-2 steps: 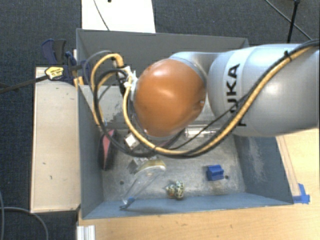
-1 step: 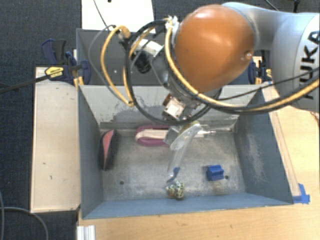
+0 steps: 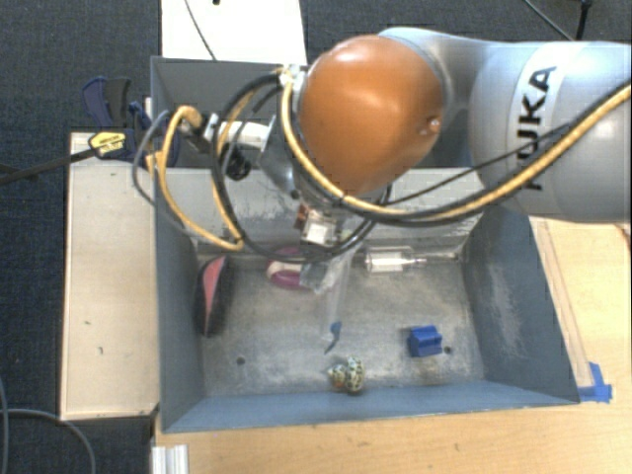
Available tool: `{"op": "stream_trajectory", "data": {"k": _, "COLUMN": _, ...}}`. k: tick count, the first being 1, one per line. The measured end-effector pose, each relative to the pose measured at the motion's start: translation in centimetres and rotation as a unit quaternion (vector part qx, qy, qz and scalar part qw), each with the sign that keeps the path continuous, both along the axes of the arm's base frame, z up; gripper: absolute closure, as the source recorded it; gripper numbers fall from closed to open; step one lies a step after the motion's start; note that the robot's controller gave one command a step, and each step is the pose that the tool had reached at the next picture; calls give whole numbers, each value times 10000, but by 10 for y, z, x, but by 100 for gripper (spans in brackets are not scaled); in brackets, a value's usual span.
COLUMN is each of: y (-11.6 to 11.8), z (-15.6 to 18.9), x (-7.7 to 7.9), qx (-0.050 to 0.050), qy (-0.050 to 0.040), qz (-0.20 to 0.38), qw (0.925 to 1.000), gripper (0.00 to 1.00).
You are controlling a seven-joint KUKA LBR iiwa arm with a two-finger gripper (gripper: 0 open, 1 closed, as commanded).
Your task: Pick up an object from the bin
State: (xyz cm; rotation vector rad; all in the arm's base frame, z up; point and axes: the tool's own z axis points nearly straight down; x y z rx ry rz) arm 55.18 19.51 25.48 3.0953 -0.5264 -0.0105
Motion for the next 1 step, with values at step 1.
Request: {"op": "stream_trajectory", "data": {"k": 1, "y": -44, "z": -79, "x": -23, "qx": 5, "qy": -1, "qz": 1061, "qw": 9944, "gripper": 100}}
